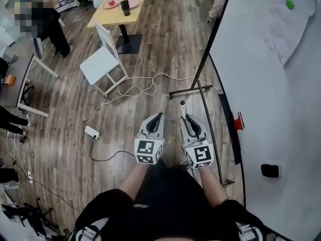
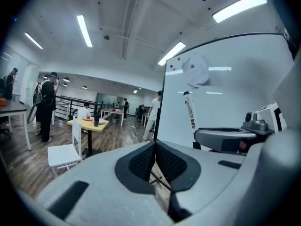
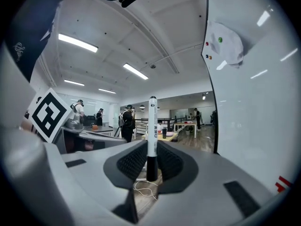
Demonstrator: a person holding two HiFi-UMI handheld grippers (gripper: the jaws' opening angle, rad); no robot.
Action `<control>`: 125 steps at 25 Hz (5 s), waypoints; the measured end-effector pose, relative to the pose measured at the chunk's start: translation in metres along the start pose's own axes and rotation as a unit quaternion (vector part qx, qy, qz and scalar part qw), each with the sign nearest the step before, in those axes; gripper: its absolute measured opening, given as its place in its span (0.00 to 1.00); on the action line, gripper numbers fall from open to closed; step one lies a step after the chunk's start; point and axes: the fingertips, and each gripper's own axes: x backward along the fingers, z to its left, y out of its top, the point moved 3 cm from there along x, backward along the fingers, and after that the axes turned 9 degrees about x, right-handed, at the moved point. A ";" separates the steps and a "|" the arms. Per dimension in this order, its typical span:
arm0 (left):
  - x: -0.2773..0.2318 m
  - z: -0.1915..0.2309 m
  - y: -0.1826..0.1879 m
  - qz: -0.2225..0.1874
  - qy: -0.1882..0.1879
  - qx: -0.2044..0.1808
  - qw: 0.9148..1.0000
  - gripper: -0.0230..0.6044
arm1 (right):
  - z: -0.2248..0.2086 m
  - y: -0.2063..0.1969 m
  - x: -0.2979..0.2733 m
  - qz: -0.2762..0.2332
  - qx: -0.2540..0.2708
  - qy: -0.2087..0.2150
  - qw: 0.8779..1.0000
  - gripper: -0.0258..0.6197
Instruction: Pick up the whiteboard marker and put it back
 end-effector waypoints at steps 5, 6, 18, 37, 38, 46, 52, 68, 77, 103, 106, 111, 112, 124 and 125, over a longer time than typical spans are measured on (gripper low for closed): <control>0.006 0.046 0.020 -0.017 -0.005 0.003 1.000 0.05 | 0.021 0.009 -0.041 0.011 0.010 -0.006 1.000 0.13; 0.007 0.057 0.024 -0.019 -0.007 0.002 1.000 0.05 | 0.025 0.010 -0.049 0.013 0.011 -0.010 1.000 0.13; 0.009 0.141 0.039 -0.023 -0.018 0.033 0.999 0.05 | 0.062 0.020 -0.118 0.035 0.032 -0.008 0.999 0.13; -0.127 0.178 0.092 -0.008 -0.006 -0.004 1.000 0.05 | -0.040 0.023 -0.241 -0.003 0.001 -0.005 1.000 0.13; -0.139 0.174 0.092 -0.002 -0.013 -0.007 1.000 0.05 | -0.050 0.019 -0.243 0.000 -0.002 -0.011 1.000 0.13; -0.215 0.137 0.073 0.058 -0.065 -0.032 0.996 0.05 | -0.128 -0.024 -0.239 0.035 -0.024 -0.073 0.996 0.13; -0.268 0.113 0.067 0.093 -0.132 -0.052 0.985 0.05 | -0.171 -0.044 -0.224 0.056 -0.048 -0.149 0.986 0.13; -0.374 0.064 0.067 0.164 -0.410 -0.076 0.894 0.05 | -0.206 -0.070 -0.191 0.173 -0.083 -0.403 0.895 0.13; -0.367 0.018 0.012 0.232 -0.505 -0.097 0.826 0.05 | -0.185 -0.096 -0.133 0.279 -0.079 -0.467 0.835 0.13; -0.382 -0.055 -0.103 0.304 -0.446 -0.079 0.838 0.05 | -0.248 -0.204 -0.035 0.586 0.084 -0.278 0.756 0.13; -0.381 -0.059 -0.109 0.305 -0.440 -0.085 0.840 0.05 | -0.255 -0.218 -0.029 0.597 0.066 -0.267 0.753 0.13; -0.383 -0.063 -0.112 0.305 -0.432 -0.092 0.844 0.05 | -0.266 -0.240 -0.024 0.622 0.069 -0.237 0.743 0.13; -0.384 -0.064 -0.112 0.305 -0.429 -0.093 0.845 0.05 | -0.268 -0.244 -0.023 0.629 0.081 -0.229 0.738 0.13; -0.391 -0.061 -0.114 0.313 -0.407 -0.093 0.853 0.05 | -0.275 -0.270 -0.018 0.662 0.098 -0.176 0.722 0.13; -0.392 -0.061 -0.114 0.314 -0.406 -0.093 0.853 0.05 | -0.275 -0.270 -0.018 0.662 0.097 -0.175 0.722 0.13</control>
